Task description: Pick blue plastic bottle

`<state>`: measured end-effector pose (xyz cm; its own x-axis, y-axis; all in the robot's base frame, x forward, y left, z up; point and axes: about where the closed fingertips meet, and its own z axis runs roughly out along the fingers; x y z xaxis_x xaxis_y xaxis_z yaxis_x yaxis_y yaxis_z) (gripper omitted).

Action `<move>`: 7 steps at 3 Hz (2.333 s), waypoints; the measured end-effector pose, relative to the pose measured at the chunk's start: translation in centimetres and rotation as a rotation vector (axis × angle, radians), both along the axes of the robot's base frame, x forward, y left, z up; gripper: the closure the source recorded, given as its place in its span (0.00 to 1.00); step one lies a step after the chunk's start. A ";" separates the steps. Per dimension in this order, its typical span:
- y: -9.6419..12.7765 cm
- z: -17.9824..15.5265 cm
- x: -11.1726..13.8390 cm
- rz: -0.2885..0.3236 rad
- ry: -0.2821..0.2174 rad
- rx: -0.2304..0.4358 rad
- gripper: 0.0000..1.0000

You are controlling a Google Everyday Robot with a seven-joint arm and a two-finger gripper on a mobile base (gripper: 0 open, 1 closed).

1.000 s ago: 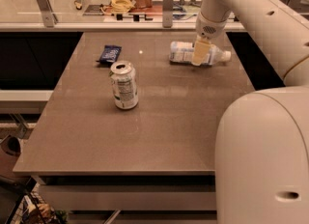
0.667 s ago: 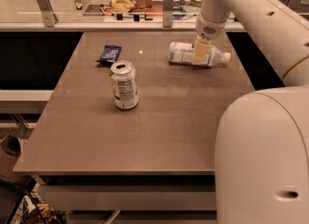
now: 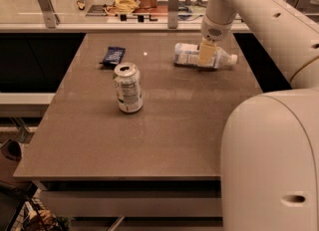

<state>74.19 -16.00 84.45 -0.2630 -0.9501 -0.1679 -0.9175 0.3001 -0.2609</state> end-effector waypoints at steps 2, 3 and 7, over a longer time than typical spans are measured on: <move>-0.3 0.8 0.0 0.015 -0.013 0.036 1.00; -1.1 2.6 0.1 -0.004 -0.031 0.048 1.00; -2.1 15.0 -0.6 -0.045 -0.247 0.069 1.00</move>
Offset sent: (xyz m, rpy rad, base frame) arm 0.0007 -0.0103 0.0268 0.0862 -0.0364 0.0324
